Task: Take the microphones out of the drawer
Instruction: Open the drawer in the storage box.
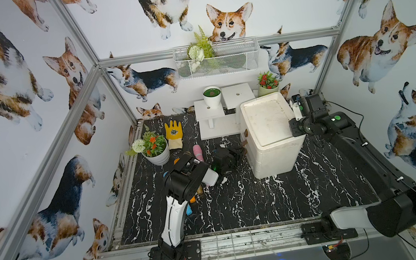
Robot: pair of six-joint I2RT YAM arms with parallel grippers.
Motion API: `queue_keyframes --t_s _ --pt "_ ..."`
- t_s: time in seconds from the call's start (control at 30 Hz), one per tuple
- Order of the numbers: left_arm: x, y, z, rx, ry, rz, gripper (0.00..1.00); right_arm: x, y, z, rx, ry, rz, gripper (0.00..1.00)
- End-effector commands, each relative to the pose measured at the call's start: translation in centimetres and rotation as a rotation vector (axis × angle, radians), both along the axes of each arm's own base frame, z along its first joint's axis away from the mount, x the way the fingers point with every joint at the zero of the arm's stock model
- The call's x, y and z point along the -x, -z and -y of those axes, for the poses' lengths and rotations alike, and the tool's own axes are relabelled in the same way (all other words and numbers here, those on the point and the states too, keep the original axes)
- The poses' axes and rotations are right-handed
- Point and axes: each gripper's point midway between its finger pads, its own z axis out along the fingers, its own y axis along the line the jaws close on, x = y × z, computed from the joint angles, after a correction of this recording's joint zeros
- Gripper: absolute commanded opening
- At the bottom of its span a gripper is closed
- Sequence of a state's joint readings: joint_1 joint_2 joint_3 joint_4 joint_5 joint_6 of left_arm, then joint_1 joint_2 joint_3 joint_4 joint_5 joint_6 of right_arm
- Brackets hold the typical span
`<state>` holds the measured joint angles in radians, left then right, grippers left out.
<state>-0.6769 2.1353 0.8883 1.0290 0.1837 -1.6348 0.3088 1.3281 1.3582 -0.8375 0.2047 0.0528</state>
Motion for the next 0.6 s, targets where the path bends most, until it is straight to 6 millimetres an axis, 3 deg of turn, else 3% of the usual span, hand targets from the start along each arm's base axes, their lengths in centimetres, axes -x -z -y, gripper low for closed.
queue_keyframes --t_s 0.0,0.3,0.33,0.57 --pt "-0.1 -0.8 0.0 0.022 -0.008 0.031 0.16 5.2 4.8 0.2 0.040 -0.049 -0.291 0.25" --pt "0.0 -1.0 -0.6 0.000 -0.009 0.040 0.02 5.2 4.9 0.3 0.042 -0.049 -0.292 0.25" --pt "0.8 0.2 -1.2 -0.024 -0.008 0.016 0.02 5.2 4.9 0.3 0.042 -0.048 -0.292 0.25" --pt "1.1 0.0 -2.6 -0.081 0.002 0.029 0.00 5.3 4.9 0.3 0.045 -0.047 -0.289 0.25"
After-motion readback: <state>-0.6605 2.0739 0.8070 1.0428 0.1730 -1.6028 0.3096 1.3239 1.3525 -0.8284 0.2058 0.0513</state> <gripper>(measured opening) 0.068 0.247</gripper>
